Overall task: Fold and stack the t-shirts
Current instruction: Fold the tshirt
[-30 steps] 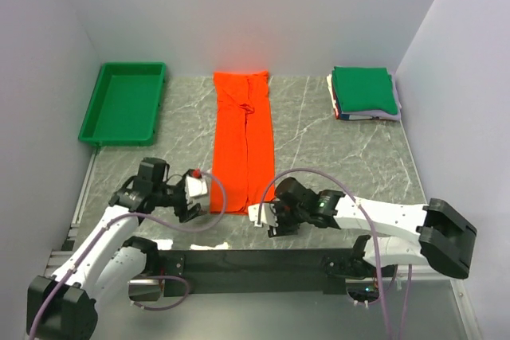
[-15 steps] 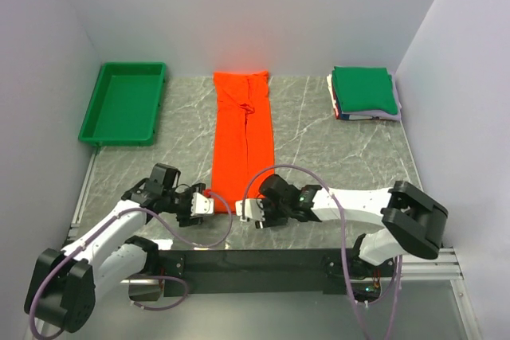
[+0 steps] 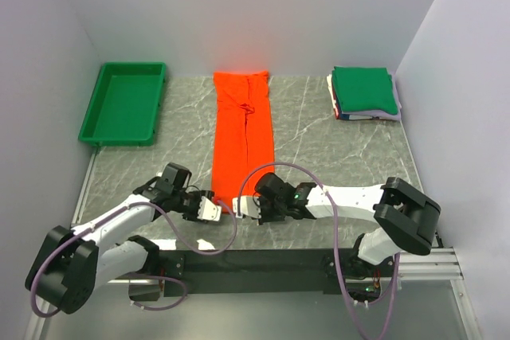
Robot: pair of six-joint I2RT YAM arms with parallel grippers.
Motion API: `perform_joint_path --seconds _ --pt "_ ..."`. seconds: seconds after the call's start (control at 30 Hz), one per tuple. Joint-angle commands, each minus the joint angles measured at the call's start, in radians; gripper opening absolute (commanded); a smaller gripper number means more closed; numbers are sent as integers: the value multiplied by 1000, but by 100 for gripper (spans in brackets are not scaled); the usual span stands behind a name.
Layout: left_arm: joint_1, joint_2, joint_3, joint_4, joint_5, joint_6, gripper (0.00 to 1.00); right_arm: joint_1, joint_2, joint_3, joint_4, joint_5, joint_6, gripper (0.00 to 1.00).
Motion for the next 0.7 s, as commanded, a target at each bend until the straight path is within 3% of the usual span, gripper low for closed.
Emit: perform_joint_path --seconds 0.0,0.1,0.17,0.37,0.67 --pt "-24 33 10 67 -24 30 48 5 -15 29 -33 7 28 0" --pt "-41 71 10 87 -64 21 43 2 -16 38 -39 6 38 0" --pt "-42 79 7 90 -72 29 30 2 -24 42 -46 1 44 0" --pt "-44 55 5 61 -49 43 9 2 -41 51 -70 -2 58 0" --pt "-49 -88 41 -201 49 130 1 0 -94 124 -167 -51 152 0"
